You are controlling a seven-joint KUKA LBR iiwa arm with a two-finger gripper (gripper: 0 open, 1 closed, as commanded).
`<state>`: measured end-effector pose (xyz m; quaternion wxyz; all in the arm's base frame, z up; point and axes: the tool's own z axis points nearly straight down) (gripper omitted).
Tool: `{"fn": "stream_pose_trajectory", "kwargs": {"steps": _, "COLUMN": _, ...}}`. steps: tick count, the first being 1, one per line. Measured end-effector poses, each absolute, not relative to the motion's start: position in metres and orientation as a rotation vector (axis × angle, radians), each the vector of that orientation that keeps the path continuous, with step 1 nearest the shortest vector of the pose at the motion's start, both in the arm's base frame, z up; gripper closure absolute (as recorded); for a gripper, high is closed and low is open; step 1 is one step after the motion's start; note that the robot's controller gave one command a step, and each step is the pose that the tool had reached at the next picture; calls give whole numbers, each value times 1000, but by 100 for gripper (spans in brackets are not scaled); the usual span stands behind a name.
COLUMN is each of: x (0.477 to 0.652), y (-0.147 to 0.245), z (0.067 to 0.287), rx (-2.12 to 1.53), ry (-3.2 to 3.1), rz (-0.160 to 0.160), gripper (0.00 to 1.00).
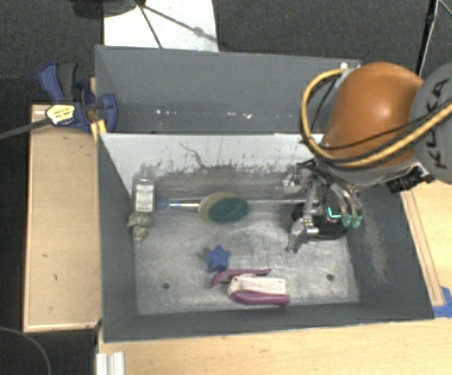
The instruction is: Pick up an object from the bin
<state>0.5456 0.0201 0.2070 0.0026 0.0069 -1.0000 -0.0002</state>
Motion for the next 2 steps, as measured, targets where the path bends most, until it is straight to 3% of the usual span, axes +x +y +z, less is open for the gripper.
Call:
{"fn": "stream_pose_trajectory", "kwargs": {"steps": 1, "x": 523, "y": -47, "z": 154, "rx": -266, "ry": -3128, "rz": 3, "gripper": 0}}
{"fn": "stream_pose_trajectory", "kwargs": {"steps": 2, "x": 574, "y": -83, "z": 109, "rx": -315, "ry": -3144, "rz": 1, "gripper": 0}}
